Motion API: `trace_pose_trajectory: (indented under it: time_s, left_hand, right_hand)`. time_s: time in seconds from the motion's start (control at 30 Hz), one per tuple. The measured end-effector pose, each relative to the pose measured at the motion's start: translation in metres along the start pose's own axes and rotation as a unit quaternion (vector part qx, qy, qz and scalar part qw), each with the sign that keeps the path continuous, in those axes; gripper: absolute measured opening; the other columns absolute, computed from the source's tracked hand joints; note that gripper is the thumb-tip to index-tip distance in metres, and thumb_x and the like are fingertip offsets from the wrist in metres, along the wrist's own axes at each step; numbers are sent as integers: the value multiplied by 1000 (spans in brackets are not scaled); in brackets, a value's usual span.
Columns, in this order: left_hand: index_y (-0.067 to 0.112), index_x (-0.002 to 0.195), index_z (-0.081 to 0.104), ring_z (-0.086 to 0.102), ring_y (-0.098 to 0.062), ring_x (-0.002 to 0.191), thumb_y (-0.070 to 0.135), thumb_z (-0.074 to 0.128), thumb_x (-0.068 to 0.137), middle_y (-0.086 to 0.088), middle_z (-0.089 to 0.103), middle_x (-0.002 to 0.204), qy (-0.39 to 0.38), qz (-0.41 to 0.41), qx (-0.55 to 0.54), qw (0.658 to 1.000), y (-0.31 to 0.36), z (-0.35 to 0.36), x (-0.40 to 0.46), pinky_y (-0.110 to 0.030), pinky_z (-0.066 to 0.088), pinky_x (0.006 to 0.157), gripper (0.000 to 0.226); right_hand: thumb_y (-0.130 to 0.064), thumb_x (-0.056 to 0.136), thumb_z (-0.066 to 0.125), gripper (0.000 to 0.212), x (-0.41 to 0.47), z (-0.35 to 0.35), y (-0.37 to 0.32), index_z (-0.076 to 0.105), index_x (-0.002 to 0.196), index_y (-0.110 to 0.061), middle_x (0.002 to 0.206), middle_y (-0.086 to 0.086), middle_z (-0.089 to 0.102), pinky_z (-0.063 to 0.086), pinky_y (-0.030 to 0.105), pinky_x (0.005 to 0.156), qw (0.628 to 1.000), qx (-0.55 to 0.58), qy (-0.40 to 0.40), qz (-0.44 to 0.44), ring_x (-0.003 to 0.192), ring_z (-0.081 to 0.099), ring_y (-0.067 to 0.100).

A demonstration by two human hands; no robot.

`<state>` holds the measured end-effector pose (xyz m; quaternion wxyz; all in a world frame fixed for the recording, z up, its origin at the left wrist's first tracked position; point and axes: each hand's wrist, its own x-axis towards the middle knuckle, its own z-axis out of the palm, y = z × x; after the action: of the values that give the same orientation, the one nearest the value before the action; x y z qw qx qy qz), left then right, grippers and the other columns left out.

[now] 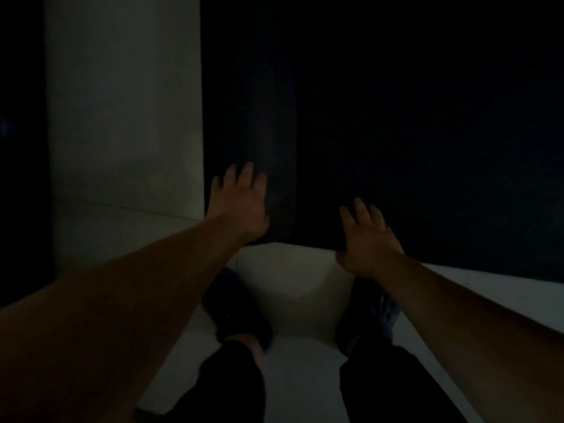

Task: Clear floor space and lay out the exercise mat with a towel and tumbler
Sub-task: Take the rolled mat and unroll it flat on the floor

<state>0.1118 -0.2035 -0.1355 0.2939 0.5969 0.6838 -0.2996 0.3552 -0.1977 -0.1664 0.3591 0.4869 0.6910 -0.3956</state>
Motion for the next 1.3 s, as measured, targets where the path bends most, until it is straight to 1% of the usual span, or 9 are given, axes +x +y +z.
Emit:
trace_pose_trajectory:
  time_s: [0.1,0.2,0.5,0.73,0.87,0.97,1.07,1.17,1.3]
  left_hand:
    - [19,150,17,-1,-37,148,48,48,84,-9,6,162,92,142,120,978,20,13,29,-60,4,117,78]
    - [14,149,22,-5,-38,147,45,40,90,-11,10,161,99,228,187,950,41,39,61,-60,-4,117,70]
    - [21,149,22,-7,-40,147,56,30,89,-11,6,162,45,275,253,926,-25,84,108,-61,-7,116,70]
    - [21,150,14,-9,-40,146,47,45,86,-8,-9,161,-21,168,289,942,-147,86,92,-73,-2,109,76]
    - [28,151,-2,-13,-39,145,60,45,81,-4,-12,161,-57,107,281,952,-204,88,85,-76,1,105,90]
    - [27,151,6,-7,-42,144,66,34,81,-5,-2,160,-36,79,262,961,-237,91,78,-72,11,107,85]
    - [24,146,28,-1,-45,142,67,32,78,-6,14,156,-4,21,239,971,-268,101,70,-65,20,108,80]
    - [26,139,42,2,-48,139,60,39,77,-9,20,155,-17,-68,205,976,-298,123,67,-67,17,108,71]
    - [33,149,19,-3,-44,146,56,20,78,-6,12,161,-117,-134,152,972,-336,161,73,-69,5,111,75]
  right_hand:
    - [-51,83,59,101,43,-10,-12,-12,151,-27,160,6,-20,19,52,116,1000,-6,18,9,147,-9,37]
    - [-50,79,65,109,90,-8,-23,-15,151,-28,159,4,-25,21,55,116,999,-16,28,35,147,-14,36]
    - [-58,74,66,122,151,31,-48,-26,147,-25,152,10,-39,16,66,114,993,-37,47,105,141,-28,44]
    - [-58,82,59,111,146,16,-65,-18,150,-15,155,19,-29,20,59,116,993,-34,22,111,143,-18,47]
    - [-51,84,58,104,149,5,-100,-16,151,-22,158,9,-27,19,56,116,995,-73,34,63,145,-16,41]
    - [-51,84,58,104,158,1,-133,-17,150,-26,158,7,-28,23,57,114,995,-100,-3,24,146,-16,39]
    - [-53,82,60,110,167,4,-157,-22,148,-26,154,12,-35,30,60,109,991,-112,-51,47,143,-21,44]
    - [-53,79,65,117,170,11,-166,-25,147,-23,151,14,-39,36,61,104,988,-122,-54,75,141,-24,47]
    - [-55,79,62,117,172,15,-164,-28,146,-22,149,17,-41,38,59,102,986,-139,-53,71,140,-25,49]
